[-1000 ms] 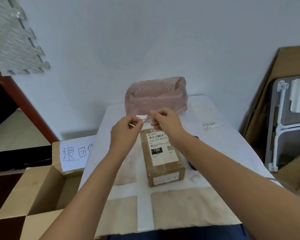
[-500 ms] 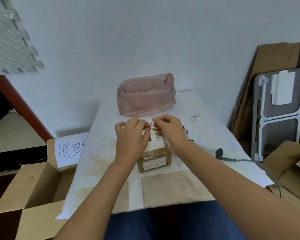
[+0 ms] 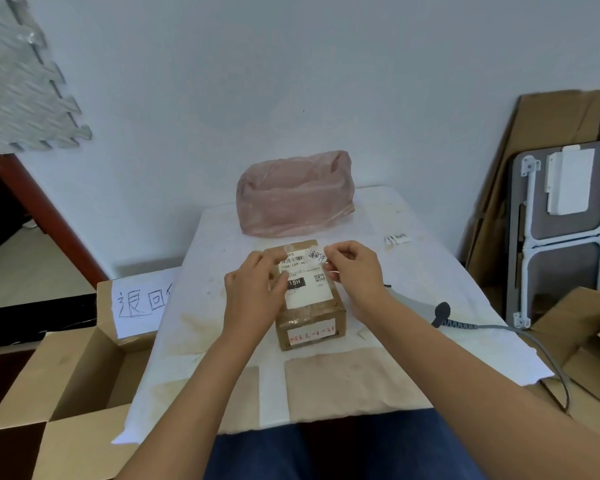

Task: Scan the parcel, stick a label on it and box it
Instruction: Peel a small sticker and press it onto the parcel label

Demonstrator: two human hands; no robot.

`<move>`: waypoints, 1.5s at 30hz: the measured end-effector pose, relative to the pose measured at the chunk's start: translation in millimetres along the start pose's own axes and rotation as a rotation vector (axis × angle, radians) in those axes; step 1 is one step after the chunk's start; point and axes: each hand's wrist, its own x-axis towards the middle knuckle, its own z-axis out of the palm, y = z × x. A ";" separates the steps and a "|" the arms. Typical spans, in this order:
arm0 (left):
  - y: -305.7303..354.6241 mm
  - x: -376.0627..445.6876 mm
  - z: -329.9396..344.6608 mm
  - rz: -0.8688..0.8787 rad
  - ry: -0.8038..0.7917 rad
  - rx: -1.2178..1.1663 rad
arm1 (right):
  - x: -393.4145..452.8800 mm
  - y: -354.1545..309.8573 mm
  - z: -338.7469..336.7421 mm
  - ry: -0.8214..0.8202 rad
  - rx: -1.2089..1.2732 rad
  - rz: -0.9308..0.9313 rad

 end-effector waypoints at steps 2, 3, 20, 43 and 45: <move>-12.8 -2.5 3.5 -0.140 -0.127 -0.074 | 2.9 1.4 -0.3 -0.030 -0.034 0.001; -15.7 -5.3 4.7 -0.171 -0.162 -0.101 | 4.5 1.4 0.3 -0.050 -0.064 -0.005; -10.4 19.5 12.1 -0.458 -0.134 -0.339 | 30.7 6.1 17.1 -0.182 -0.557 -0.144; 0.3 25.3 16.2 -0.401 -0.058 -0.260 | 33.4 10.2 16.8 -0.177 -0.582 -0.176; 0.9 27.2 17.8 -0.404 -0.054 -0.253 | 34.0 10.1 17.9 -0.179 -0.592 -0.184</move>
